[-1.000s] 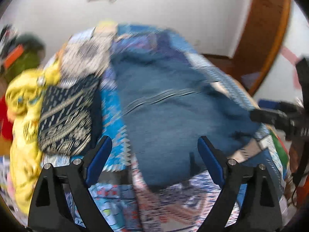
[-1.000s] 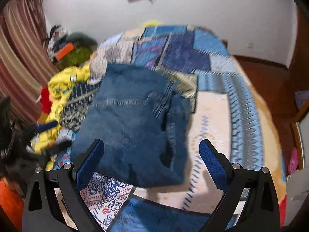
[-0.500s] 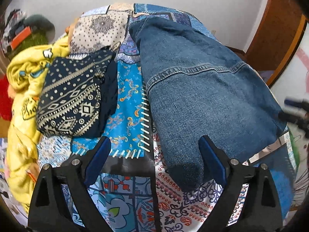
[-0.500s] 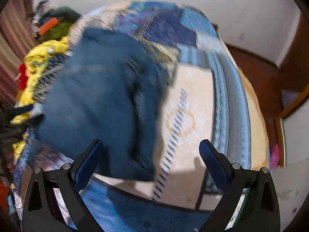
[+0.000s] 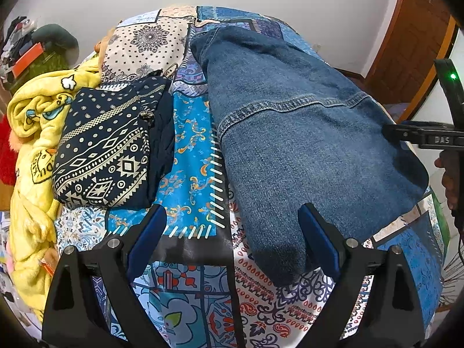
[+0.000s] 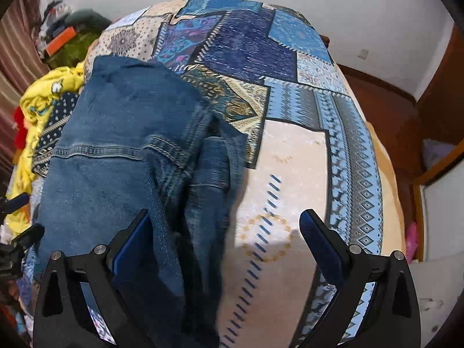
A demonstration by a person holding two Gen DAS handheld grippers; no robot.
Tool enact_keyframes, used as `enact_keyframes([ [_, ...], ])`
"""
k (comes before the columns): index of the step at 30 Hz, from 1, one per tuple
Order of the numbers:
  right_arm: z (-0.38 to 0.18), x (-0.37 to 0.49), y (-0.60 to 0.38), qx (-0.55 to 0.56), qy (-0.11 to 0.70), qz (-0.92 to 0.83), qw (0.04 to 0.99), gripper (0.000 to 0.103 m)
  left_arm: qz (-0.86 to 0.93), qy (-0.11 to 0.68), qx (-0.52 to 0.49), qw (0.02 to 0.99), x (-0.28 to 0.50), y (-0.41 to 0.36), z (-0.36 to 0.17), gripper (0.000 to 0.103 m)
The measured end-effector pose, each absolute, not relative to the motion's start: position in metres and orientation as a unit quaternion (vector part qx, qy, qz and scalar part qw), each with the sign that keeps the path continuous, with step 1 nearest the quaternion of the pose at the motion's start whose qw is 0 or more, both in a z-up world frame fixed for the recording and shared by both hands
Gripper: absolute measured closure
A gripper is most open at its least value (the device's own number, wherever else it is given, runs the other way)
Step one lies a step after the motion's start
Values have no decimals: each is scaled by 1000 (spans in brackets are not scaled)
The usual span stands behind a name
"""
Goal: Fold large clothes
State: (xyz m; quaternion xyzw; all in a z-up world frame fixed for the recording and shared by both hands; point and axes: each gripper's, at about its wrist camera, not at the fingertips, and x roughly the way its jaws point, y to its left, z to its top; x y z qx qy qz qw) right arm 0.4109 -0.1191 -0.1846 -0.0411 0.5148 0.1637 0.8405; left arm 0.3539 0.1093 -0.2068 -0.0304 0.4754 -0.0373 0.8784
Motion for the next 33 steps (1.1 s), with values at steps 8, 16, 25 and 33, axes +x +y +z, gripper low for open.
enact_keyframes([
  [8,-156,390,-140,-7,491,187,851,4,-55,477,-43,876,366,124,-186,10],
  [16,-188,413,-121,58,537,267,798,4,-125,532,-168,820,415,147,-206,10],
  [25,-251,467,-113,150,618,316,704,4,-189,571,-296,742,463,145,-264,10],
  [33,-263,476,-109,204,612,333,688,5,-202,573,-303,734,488,130,-273,20],
])
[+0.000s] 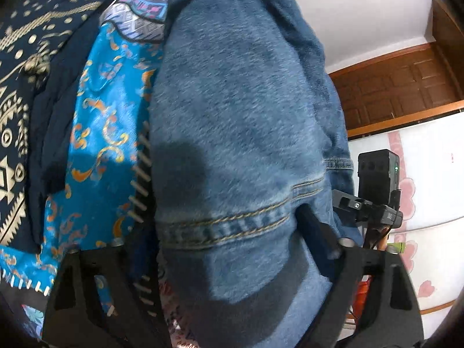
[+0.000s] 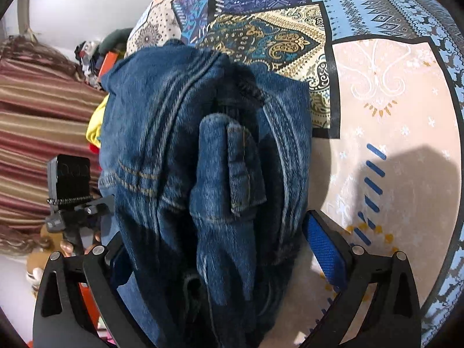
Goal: Fold large clothes
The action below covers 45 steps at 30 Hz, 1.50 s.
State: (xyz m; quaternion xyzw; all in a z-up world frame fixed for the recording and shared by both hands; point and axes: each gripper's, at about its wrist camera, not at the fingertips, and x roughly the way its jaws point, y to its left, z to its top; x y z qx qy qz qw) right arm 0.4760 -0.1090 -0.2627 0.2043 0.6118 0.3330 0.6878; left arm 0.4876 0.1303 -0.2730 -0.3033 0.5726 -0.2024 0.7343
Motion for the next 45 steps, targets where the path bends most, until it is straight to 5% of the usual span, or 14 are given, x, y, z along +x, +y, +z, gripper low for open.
enact_keyframes([
  [7,-239,465,-103,211,598,322,703,52,-195,552,-290,757,477,121,-251,47],
  [12,-200,451,-89,205,571,327,725,63,-200,516,-255,793,460,120,-206,55],
  [28,-74,441,53,179,446,421,769,65,-135,363,-220,895,420,271,-63,55],
  [34,-109,465,109,187,460,424,758,66,-96,392,-223,887,448,330,-100,55],
  [42,-204,491,157,153,542,384,732,66,-49,483,-246,839,484,374,-219,55],
  [45,-224,491,161,127,548,372,738,66,-37,475,-231,848,481,374,-241,40],
])
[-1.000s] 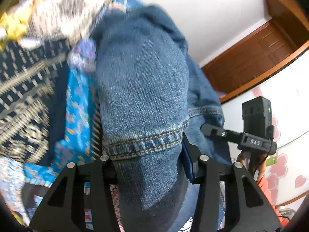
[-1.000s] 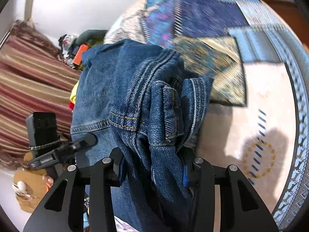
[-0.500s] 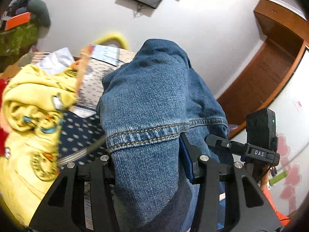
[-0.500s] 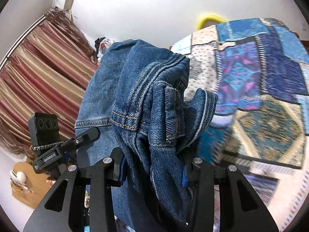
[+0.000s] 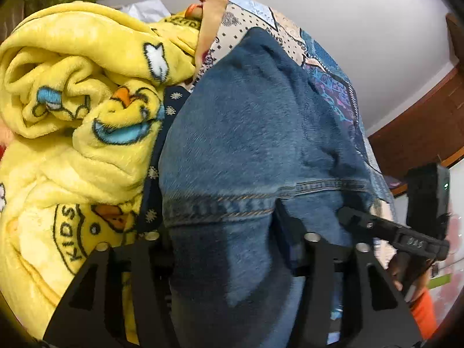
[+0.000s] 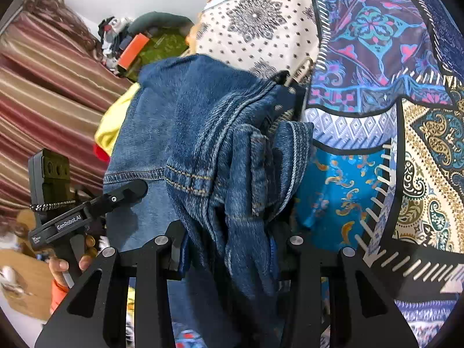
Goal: Fold large clothes
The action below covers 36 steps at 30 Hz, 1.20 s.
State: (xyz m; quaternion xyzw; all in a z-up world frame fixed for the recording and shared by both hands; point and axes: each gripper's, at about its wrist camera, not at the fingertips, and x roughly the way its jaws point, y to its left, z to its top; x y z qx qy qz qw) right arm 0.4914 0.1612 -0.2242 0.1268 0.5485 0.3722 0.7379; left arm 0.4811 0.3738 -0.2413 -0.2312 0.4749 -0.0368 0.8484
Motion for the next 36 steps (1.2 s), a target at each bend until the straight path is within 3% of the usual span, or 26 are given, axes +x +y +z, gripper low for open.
enact_keyframes([
  [2,-225,492,157,133,549,374,736,65,-20,471,-223,853,477,373,-243,24],
  [4,-224,489,152,130,555,374,732,64,-5,478,-225,849,472,372,-242,20],
  [12,-217,451,142,39,538,354,764,53,13,499,-229,836,436,363,-242,12],
  [21,-204,416,110,14,546,307,780,52,51,522,-172,834,369,337,-221,12],
  [29,-123,362,100,1,459,335,823,52,60,438,-133,887,319,314,-128,12],
  [36,-29,290,80,11,323,362,874,53,42,299,-89,949,243,266,-27,12],
])
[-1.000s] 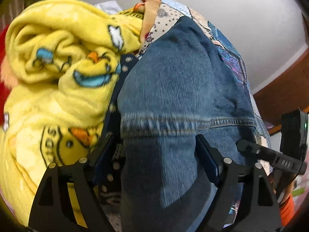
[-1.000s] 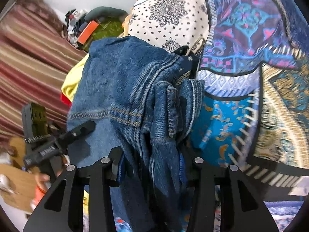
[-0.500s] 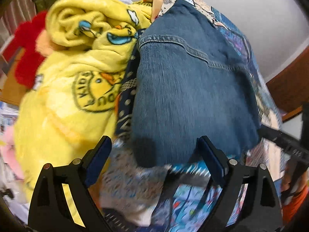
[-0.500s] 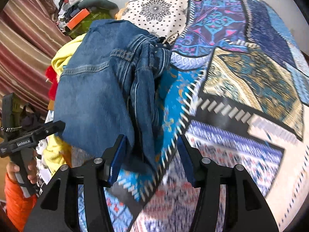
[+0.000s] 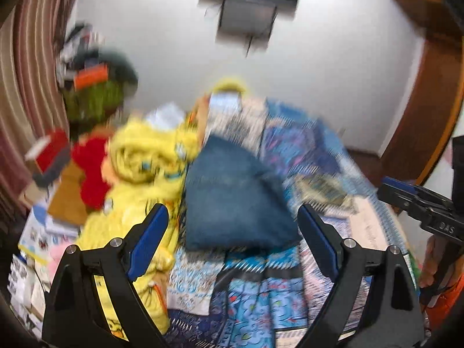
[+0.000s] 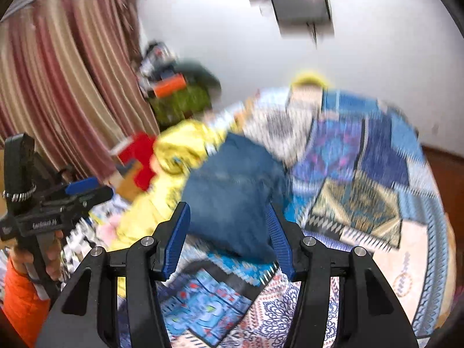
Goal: Fold large clothes
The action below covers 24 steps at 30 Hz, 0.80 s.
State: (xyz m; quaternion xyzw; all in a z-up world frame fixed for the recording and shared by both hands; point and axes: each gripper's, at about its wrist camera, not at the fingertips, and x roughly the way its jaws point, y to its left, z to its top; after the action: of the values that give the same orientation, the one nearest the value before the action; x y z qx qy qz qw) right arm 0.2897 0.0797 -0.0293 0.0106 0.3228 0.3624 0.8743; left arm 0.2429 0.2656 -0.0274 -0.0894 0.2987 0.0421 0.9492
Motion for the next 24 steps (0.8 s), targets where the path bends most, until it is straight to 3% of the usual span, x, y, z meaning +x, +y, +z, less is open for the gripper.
enact_keyframes([
  [8,31,192,42,49,183,384,904,53,47,147,-71,986,136,215,33,12],
  [17,35,124,37,20,101,366,925,52,81,61,-23,995,71,164,41,12],
  [18,34,123,37,16,100,361,927,49,86,60,-19,994,68,161,39,12],
  [21,31,126,33,23,101,348,932,20,90,61,-22,994,63,156,34,11],
  [24,31,126,32,21,96,328,940,17,85,67,-32,994,61,154,30,5],
])
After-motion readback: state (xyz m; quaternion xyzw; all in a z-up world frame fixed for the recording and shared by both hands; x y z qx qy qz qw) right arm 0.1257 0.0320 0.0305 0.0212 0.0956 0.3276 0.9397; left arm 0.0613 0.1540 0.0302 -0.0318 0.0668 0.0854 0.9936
